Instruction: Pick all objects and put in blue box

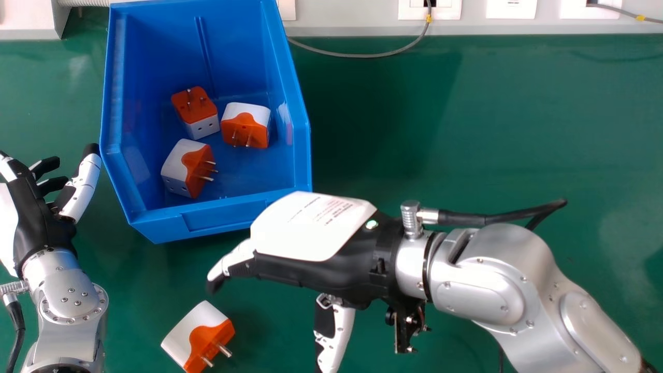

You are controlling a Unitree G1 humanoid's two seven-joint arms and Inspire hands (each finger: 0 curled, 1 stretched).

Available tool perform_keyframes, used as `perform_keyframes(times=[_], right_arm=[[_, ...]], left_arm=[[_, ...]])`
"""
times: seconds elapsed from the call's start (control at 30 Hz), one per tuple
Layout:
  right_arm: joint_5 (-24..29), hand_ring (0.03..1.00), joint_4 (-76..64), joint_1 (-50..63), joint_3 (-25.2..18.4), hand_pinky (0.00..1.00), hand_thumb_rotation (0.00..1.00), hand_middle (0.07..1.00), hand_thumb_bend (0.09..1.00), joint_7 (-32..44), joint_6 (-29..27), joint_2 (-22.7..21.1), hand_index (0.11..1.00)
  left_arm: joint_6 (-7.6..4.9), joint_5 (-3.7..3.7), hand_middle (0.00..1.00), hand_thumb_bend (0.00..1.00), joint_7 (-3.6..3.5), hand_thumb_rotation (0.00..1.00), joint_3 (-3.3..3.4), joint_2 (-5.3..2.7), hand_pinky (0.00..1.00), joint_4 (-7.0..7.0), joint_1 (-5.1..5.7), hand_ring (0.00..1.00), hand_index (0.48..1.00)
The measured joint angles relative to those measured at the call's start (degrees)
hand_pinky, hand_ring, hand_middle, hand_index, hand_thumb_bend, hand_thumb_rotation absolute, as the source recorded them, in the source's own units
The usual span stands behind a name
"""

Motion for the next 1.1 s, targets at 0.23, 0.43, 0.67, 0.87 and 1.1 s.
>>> perform_keyframes(times=[0.23,0.43,0.67,0.87,1.1], right_arm=[[-4.3,0.881,-2.2,0.4,1.9,0.7,0.09,0.933,0.903,-0.5,1.9,2.1,0.9],[-4.4,0.89,-2.0,0.9,3.3,0.7,0.11,0.937,0.914,-1.9,1.7,4.1,0.904],[-5.4,0.882,2.3,0.9,5.4,0.71,0.11,0.927,0.916,-4.9,1.6,6.1,0.896],[-6.9,0.874,6.9,2.3,8.6,0.71,0.07,0.918,0.852,-7.7,1.0,6.9,0.888],[-10.6,0.851,11.6,2.2,11.6,0.7,0.02,0.89,0.708,-11.6,-2.6,7.0,0.859]], left_arm=[[-0.45,-0.48,0.81,0.64,-0.82,0.54,0.54,0.0,0.61,0.74,-0.38,0.75,0.863],[-0.55,-0.48,0.81,0.63,-0.89,0.54,0.7,0.0,0.61,0.86,-0.44,0.75,0.866],[-0.57,-0.44,0.81,0.63,-0.82,0.54,0.72,0.0,0.61,1.07,-0.55,0.75,0.867],[-0.66,-0.45,0.81,0.64,-0.84,0.55,0.73,0.0,0.61,1.12,-0.6,0.75,0.868],[-0.66,-0.47,0.81,0.64,-0.92,0.55,0.84,0.0,0.61,1.09,-0.59,0.75,0.868]])
